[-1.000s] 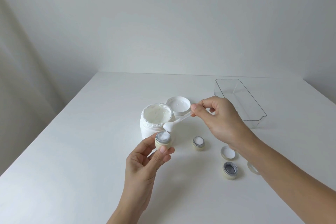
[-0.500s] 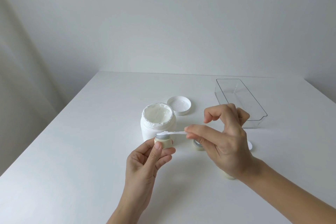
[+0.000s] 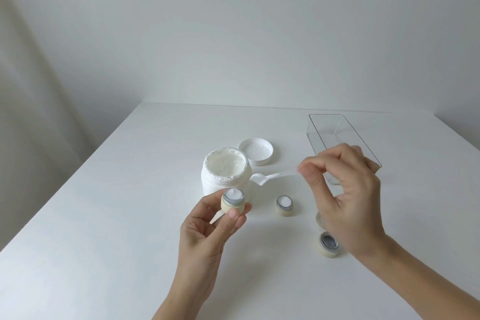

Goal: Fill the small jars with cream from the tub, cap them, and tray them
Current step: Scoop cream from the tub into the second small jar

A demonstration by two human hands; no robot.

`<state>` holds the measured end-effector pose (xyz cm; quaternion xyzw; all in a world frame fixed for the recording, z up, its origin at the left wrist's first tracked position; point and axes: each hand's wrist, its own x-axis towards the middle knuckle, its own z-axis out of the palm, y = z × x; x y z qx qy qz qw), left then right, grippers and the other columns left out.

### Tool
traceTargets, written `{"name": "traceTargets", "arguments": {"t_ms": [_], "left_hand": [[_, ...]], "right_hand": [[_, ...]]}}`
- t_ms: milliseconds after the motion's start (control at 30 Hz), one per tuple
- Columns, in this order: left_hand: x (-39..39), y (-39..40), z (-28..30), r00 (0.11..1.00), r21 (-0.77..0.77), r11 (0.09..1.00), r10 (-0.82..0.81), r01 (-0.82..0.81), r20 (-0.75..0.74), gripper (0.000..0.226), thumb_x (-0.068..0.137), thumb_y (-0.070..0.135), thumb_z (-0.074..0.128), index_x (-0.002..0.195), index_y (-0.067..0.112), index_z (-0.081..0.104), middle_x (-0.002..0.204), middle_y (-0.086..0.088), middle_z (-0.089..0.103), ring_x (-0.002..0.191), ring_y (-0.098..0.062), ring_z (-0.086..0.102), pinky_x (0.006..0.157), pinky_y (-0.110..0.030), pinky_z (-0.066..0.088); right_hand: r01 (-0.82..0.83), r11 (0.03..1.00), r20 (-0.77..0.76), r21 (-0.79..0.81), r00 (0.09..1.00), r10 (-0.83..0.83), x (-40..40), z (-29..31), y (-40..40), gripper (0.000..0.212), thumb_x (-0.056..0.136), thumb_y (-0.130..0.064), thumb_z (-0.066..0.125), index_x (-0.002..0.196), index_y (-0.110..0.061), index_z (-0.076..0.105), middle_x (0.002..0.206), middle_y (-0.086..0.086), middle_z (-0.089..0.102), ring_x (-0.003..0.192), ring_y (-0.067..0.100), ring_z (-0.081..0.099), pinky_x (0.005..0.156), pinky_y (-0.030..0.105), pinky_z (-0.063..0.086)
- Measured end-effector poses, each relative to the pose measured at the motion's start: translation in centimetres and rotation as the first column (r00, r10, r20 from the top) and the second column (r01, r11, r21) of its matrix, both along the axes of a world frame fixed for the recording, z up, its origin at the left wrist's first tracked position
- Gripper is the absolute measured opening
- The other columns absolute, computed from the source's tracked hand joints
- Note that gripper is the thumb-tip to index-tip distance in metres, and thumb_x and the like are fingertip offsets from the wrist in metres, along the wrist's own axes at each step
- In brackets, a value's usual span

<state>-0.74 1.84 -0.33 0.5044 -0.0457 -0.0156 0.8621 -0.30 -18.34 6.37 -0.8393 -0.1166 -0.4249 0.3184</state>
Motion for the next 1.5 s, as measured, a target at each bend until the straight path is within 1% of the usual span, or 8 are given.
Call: {"name": "traceTargets", "arguments": {"t_ms": [133,267,767,833,933,1100,1367,1500], "left_hand": [[0.1,0.0,-0.3,1.000,0.003,1.000,-0.019,0.019,0.023,0.036,0.066,0.013,0.081,0.102,0.017,0.073,0.110,-0.005,0.074,0.103,-0.032,0.072,0.082,-0.025,0.056],[0.1,0.0,-0.3,0.999,0.010,0.999,-0.033,0.032,0.033,0.039,0.066,0.011,0.081,0.104,0.017,0.073,0.113,-0.004,0.074,0.102,-0.030,0.072,0.081,-0.024,0.055],[-0.5,-0.3,0.3,0.996,0.124,0.988,-0.094,0.093,0.006,0.036,0.077,0.036,0.069,0.111,0.025,0.076,0.089,-0.002,0.076,0.080,-0.015,0.071,0.070,-0.022,0.055],[-0.5,-0.3,0.3,0.994,0.116,0.987,-0.110,0.109,0.002,0.037,0.080,0.037,0.066,0.111,0.019,0.076,0.088,-0.004,0.074,0.078,-0.014,0.069,0.070,-0.022,0.055],[-0.5,-0.2,0.1,0.992,0.109,0.986,-0.124,0.123,-0.004,0.040,0.083,0.040,0.062,0.106,0.010,0.076,0.081,-0.008,0.070,0.076,-0.014,0.067,0.071,-0.022,0.055],[-0.4,-0.2,0.2,0.995,0.098,0.990,-0.101,0.101,-0.007,0.038,0.080,0.038,0.065,0.108,0.016,0.077,0.090,-0.004,0.075,0.081,-0.015,0.071,0.071,-0.023,0.056],[-0.2,-0.1,0.0,0.998,0.052,0.998,-0.038,0.036,0.041,0.036,0.068,0.021,0.080,0.103,0.021,0.076,0.108,-0.006,0.077,0.100,-0.025,0.073,0.080,-0.023,0.056],[-0.1,0.0,-0.2,0.998,0.033,0.999,0.016,-0.018,0.058,0.038,0.063,0.013,0.082,0.100,0.020,0.074,0.103,-0.001,0.078,0.090,-0.017,0.074,0.076,-0.019,0.055]], "right_hand": [[-0.038,0.953,-0.330,0.300,0.933,0.141,0.3,0.1,0.5,0.029,0.093,-0.031,0.057,0.067,-0.020,0.064,0.065,-0.005,0.063,0.071,0.014,0.050,0.072,0.033,0.042],[0.016,0.942,-0.462,0.335,0.874,0.149,0.6,-0.3,0.9,0.030,0.091,-0.035,0.057,0.064,-0.022,0.065,0.065,-0.004,0.064,0.069,0.014,0.045,0.076,0.032,0.041],[-0.070,0.968,-0.507,0.243,0.841,0.188,1.1,0.4,1.2,0.029,0.093,-0.035,0.055,0.066,-0.028,0.063,0.059,-0.030,0.056,0.068,-0.009,0.047,0.077,0.032,0.032],[-0.088,0.969,-0.514,0.231,0.834,0.198,1.2,0.5,1.2,0.029,0.093,-0.036,0.054,0.066,-0.030,0.063,0.059,-0.026,0.056,0.064,-0.005,0.047,0.073,0.029,0.031],[-0.120,0.969,-0.542,0.218,0.810,0.222,1.3,0.9,0.8,0.023,0.091,-0.041,0.053,0.072,-0.034,0.063,0.063,-0.017,0.059,0.076,0.007,0.045,0.087,0.036,0.038],[-0.095,0.957,-0.528,0.274,0.817,0.232,1.4,1.2,-0.2,0.026,0.091,-0.039,0.056,0.069,-0.028,0.065,0.060,-0.011,0.059,0.076,0.019,0.046,0.091,0.044,0.039],[-0.050,0.987,-0.527,0.151,0.841,0.123,0.7,0.9,0.0,0.029,0.093,-0.032,0.056,0.065,-0.026,0.062,0.055,-0.027,0.052,0.069,-0.007,0.047,0.085,0.033,0.031],[-0.036,0.995,-0.536,0.091,0.841,0.079,0.5,0.7,0.5,0.031,0.093,-0.034,0.055,0.062,-0.034,0.059,0.066,-0.033,0.055,0.079,-0.013,0.044,0.084,0.002,0.015]]}}
